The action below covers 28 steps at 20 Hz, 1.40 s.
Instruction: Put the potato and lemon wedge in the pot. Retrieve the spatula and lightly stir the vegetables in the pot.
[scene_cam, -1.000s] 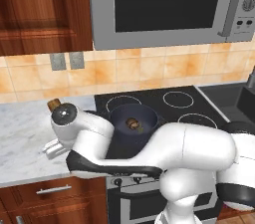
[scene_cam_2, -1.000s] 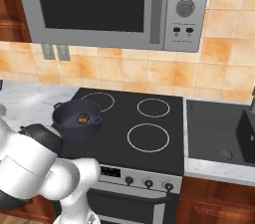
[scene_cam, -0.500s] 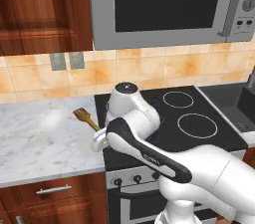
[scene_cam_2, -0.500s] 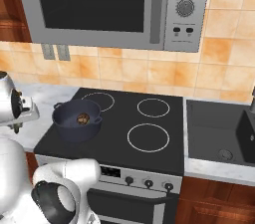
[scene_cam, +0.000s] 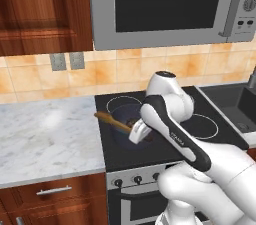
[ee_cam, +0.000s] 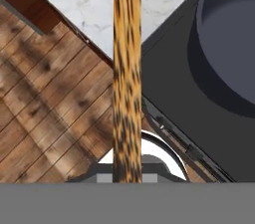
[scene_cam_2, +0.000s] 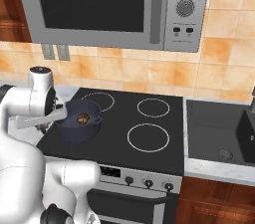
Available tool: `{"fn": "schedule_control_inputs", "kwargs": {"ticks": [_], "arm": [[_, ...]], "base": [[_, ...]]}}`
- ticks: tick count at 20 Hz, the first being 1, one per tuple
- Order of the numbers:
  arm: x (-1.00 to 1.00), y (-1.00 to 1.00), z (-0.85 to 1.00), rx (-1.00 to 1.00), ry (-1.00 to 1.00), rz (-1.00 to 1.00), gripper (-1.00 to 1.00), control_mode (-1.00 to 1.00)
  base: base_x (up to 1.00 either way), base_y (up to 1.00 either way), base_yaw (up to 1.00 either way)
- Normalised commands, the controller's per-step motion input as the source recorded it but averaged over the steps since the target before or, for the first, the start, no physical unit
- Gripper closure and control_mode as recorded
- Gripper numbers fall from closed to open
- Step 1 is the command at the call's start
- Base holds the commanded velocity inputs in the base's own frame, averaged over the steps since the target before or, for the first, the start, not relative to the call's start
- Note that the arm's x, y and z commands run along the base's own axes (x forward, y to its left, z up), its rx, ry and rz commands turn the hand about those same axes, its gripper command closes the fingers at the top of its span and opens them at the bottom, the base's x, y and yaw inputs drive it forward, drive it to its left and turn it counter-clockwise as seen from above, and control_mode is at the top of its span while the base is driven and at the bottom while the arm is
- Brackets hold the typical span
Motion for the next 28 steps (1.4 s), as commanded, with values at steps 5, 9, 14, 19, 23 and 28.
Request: {"fn": "schedule_control_inputs", "kwargs": {"ticks": [5,9,14,19,23,28], "arm": [[0.00,-0.29,0.04,-0.07,0.00,0.01,1.00,-1.00],[0.22,-0.22,0.10,-0.12,0.08,-0.07,1.00,-1.00],[0.60,-0.40,0.46,-0.07,0.23,-0.14,1.00,-1.00],[0.43,-0.50,0.39,-0.07,0.32,-0.05,1.00,-1.00],[0.00,-0.36,0.15,-0.10,0.28,0.14,1.00,-1.00],[-0.06,-0.20,0.00,-0.11,0.01,0.23,1.00,-1.00]], "base": [[0.00,0.00,0.00],[0.00,0.00,0.00],[0.00,0.00,0.00],[0.00,0.00,0.00],[0.00,0.00,0.00],[0.00,0.00,0.00]]}}
